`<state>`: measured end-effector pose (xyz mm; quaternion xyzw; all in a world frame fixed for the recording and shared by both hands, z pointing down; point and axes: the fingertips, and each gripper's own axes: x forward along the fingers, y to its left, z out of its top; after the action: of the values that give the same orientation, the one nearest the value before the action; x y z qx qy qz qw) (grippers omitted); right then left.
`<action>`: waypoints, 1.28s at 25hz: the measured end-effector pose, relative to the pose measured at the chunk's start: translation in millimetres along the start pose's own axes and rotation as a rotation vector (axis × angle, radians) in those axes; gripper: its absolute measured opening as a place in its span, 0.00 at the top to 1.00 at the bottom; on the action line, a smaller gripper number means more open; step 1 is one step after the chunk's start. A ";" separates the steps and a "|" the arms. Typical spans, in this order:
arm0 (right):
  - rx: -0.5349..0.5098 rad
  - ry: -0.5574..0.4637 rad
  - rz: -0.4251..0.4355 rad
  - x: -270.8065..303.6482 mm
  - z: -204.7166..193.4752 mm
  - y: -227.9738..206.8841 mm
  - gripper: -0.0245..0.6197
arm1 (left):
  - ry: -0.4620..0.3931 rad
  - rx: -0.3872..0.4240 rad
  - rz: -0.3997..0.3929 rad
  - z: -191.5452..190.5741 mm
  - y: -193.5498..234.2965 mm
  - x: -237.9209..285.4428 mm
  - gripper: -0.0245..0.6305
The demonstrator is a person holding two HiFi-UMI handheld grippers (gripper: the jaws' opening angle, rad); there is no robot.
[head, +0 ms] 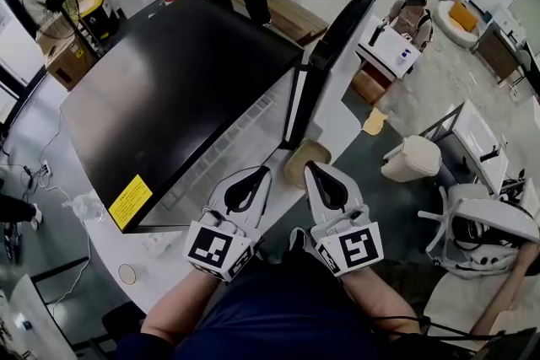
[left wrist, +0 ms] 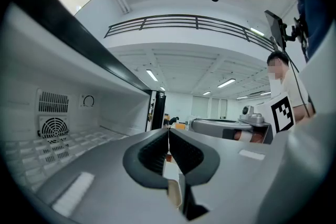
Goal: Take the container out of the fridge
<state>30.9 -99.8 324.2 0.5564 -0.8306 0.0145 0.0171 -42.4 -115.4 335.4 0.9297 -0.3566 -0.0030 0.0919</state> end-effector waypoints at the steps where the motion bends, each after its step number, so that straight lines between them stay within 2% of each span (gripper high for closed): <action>1: 0.008 -0.005 0.006 -0.5 0.5 0.0 0.95 | 0.002 -0.001 0.000 -0.5 0.0 0.6 0.96; 12: 0.040 -0.009 0.037 -2.5 -2.3 0.2 0.95 | 0.006 -0.006 0.008 -3.8 2.3 2.3 0.96; 32: 0.038 -0.023 0.031 -3.1 -1.2 -8.3 0.95 | 0.025 -0.007 0.007 -10.2 1.0 11.4 0.96</action>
<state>39.7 -100.1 325.3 0.5439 -0.8388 0.0245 -0.0032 -33.8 -121.9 346.3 0.9281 -0.3586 0.0078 0.0999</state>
